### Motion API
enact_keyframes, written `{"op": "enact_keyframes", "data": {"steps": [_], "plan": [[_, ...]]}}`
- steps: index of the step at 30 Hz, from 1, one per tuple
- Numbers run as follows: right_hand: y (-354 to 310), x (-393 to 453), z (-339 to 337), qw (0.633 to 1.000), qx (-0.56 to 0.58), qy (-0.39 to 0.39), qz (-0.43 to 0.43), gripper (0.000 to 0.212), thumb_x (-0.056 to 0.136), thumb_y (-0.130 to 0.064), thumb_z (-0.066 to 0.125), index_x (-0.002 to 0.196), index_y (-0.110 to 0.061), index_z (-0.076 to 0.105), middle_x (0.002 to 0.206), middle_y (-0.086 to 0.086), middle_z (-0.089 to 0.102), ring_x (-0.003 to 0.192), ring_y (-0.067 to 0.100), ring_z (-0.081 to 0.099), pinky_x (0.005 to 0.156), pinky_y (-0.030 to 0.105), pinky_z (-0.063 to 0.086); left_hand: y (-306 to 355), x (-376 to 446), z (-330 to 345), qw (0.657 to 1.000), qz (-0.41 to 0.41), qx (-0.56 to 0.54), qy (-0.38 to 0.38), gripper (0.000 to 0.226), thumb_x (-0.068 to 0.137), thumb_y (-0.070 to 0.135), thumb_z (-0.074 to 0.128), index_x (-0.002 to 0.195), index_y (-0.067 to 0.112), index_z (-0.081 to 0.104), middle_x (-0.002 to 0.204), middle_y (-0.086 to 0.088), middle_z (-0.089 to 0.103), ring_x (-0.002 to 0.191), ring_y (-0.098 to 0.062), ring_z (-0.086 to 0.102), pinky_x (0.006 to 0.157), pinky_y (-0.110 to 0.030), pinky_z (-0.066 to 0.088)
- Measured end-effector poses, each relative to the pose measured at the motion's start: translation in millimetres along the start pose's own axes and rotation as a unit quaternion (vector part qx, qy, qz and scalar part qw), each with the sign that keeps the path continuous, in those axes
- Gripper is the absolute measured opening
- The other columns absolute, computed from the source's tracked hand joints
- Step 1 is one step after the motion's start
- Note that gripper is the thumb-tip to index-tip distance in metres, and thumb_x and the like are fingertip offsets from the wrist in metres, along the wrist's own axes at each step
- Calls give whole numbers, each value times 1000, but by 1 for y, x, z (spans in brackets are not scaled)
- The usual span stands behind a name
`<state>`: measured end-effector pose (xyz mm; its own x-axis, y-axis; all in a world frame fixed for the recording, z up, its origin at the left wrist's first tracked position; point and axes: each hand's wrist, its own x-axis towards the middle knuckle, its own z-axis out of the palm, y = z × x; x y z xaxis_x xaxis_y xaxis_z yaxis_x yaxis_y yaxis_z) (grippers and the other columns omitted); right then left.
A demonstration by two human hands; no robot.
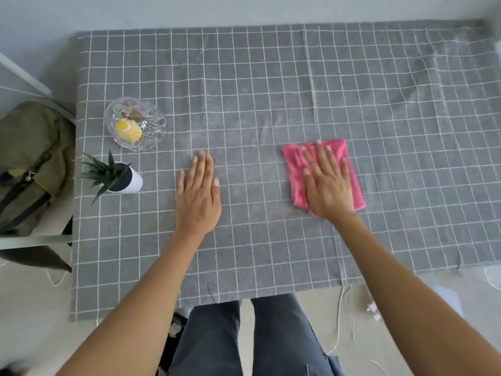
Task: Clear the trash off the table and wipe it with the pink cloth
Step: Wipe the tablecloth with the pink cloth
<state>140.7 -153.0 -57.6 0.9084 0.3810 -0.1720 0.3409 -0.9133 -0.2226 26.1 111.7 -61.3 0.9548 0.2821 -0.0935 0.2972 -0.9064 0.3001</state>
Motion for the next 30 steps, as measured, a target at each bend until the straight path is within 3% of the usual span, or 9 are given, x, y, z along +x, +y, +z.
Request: {"op": "enact_keyframes", "data": {"steps": [4,9,13,16,22,25,30], "plan": [[54,-8,-15,991,15,12,133,52,99,-49,5,151,-43,-1,162,-6,-3,148,14,-7,119,49,-3,-1,-1,2,1000,1,13,2,55,101,31,7,153,14,2,161,-1,-2,147,-10,-6,119,-33,-10],[38,-8,-12,981,37,13,190,52,101,-45,9,152,-40,-1,162,-2,-5,149,18,-8,119,50,-7,9,-3,5,1000,-23,8,-5,53,104,27,13,152,12,0,161,-5,-5,148,-17,-6,121,-42,-4],[-8,-23,-2,993,39,2,111,53,100,-46,6,152,-39,0,162,-3,-7,148,19,-10,117,50,-10,55,-25,19,999,23,-17,-28,54,103,28,14,153,13,0,161,-2,-6,148,-14,-9,121,-43,-4],[-36,-45,12,999,26,-5,23,51,101,-44,9,151,-42,0,162,-7,-4,148,15,-9,118,48,-9,76,-31,28,1000,3,-16,-19,53,103,29,15,152,14,2,161,-2,-4,147,-11,-9,120,-40,-6],[6,-56,7,998,16,-4,-55,49,102,-43,15,151,-38,14,160,-8,6,147,9,-3,119,37,-11,76,-32,32,1000,7,8,-14,57,100,36,11,153,16,2,161,0,-3,146,-9,-9,121,-40,-4],[44,-54,-2,1000,24,16,3,49,102,-43,14,151,-40,13,161,-8,6,148,11,-2,120,41,-5,77,-32,31,1000,11,5,-16,57,100,37,10,153,16,2,160,0,-4,146,-9,-9,121,-41,-2],[109,-56,-19,983,33,41,174,52,100,-46,9,152,-41,7,162,-6,3,149,14,-3,120,47,-3,77,-34,29,1000,11,5,-16,57,101,36,12,153,15,2,161,0,-4,146,-10,-9,121,-41,-3]]}}
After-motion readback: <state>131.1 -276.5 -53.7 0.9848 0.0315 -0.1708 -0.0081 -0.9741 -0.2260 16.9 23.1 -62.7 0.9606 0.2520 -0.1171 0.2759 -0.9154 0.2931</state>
